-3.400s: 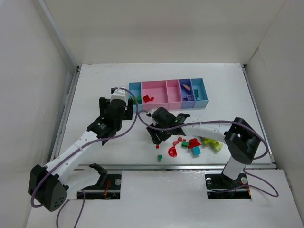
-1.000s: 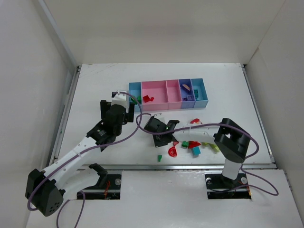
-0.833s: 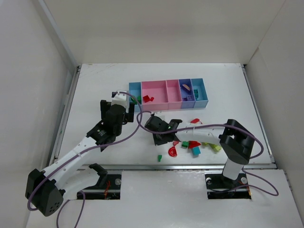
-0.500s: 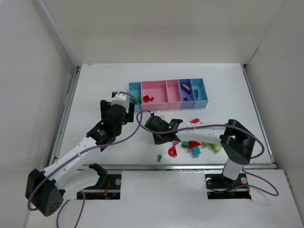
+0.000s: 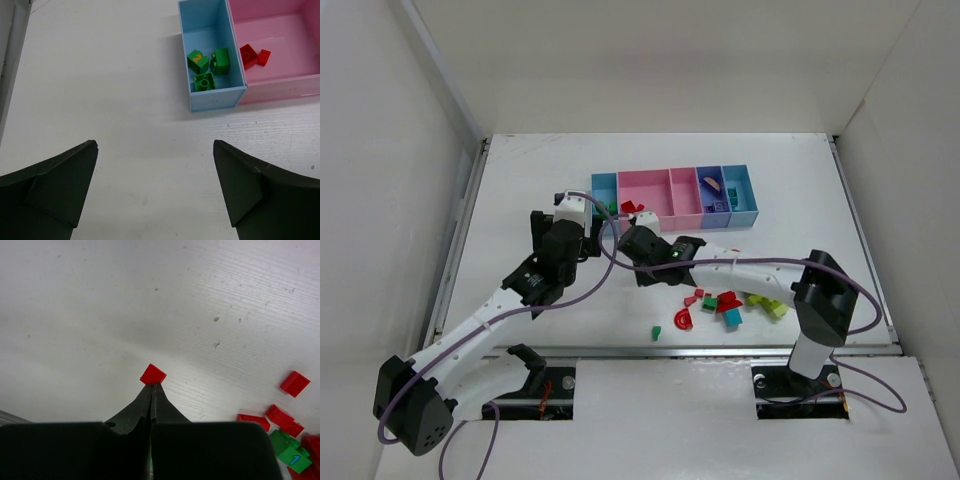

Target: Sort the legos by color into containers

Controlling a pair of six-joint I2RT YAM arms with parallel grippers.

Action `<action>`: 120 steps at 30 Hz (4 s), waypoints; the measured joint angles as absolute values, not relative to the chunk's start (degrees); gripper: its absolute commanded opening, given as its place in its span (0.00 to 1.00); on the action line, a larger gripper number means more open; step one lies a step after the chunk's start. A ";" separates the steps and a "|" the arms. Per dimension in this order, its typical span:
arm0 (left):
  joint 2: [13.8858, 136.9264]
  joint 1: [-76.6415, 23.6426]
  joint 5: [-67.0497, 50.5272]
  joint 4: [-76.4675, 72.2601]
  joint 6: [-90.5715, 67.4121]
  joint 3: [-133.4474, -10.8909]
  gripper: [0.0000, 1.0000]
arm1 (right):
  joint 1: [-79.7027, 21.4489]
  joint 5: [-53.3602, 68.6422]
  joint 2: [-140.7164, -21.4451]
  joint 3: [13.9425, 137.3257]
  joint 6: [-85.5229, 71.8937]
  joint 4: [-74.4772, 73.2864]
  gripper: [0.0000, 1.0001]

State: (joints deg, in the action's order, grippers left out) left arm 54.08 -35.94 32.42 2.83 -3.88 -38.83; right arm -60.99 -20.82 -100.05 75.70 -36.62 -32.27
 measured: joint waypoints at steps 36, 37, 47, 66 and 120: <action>52.97 -34.76 35.64 4.56 -3.88 -37.93 1.00 | -51.53 -5.30 -111.37 84.60 -13.19 -29.78 0.81; 52.97 -34.76 35.66 4.56 -3.86 -37.93 1.00 | -51.35 -5.21 -111.50 84.60 -12.14 -29.61 0.79; 53.45 -34.76 35.66 4.60 -3.25 -37.93 1.00 | -48.38 0.10 -116.11 84.09 -3.03 -28.80 0.70; 53.47 -34.65 36.29 4.01 -3.42 -37.93 1.00 | -46.39 3.90 -115.83 81.56 1.15 -25.41 0.52; 53.49 -34.50 36.03 4.51 -2.83 -37.93 1.00 | -54.28 -14.11 -114.28 78.94 -27.38 -26.44 0.44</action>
State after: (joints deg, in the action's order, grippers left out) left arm 53.49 -34.50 36.03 4.51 -2.83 -37.93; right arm -54.28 -14.11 -114.28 78.94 -27.38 -26.44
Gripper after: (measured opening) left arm 0.997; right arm 0.337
